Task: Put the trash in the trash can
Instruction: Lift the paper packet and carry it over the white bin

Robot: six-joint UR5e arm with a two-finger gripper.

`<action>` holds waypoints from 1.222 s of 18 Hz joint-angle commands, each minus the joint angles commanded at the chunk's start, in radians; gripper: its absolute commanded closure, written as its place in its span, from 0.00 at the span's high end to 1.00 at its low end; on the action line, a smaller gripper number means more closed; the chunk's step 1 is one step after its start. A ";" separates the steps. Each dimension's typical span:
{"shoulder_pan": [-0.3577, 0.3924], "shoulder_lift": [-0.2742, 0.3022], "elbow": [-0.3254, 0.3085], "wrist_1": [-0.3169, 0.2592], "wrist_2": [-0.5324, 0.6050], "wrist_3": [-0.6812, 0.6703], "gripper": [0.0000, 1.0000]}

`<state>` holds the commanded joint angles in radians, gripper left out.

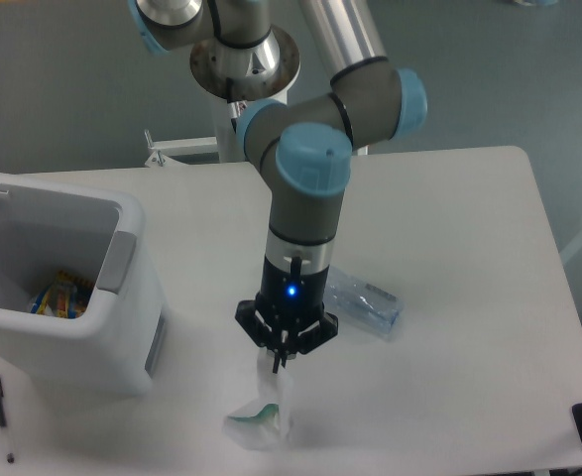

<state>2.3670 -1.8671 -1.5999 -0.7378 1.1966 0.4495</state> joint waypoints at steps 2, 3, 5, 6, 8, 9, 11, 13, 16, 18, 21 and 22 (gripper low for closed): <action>-0.002 0.046 -0.002 -0.003 -0.040 0.000 0.00; -0.003 0.066 -0.005 -0.005 -0.063 -0.002 0.00; -0.006 0.100 -0.014 -0.006 -0.106 -0.005 0.00; -0.012 0.120 -0.017 -0.008 -0.126 -0.005 0.00; -0.018 0.147 -0.021 -0.009 -0.159 -0.005 0.00; -0.023 0.160 -0.023 -0.009 -0.181 -0.005 0.00; -0.034 0.177 -0.046 -0.008 -0.224 -0.002 0.00; -0.043 0.216 -0.075 -0.009 -0.241 -0.003 0.00; -0.060 0.250 -0.117 -0.005 -0.256 0.005 0.00; -0.064 0.253 -0.123 -0.005 -0.261 0.000 0.00; -0.104 0.253 -0.144 -0.006 -0.281 -0.003 0.03; -0.120 0.253 -0.147 -0.008 -0.281 -0.005 0.03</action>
<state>2.2474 -1.6137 -1.7472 -0.7455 0.9158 0.4449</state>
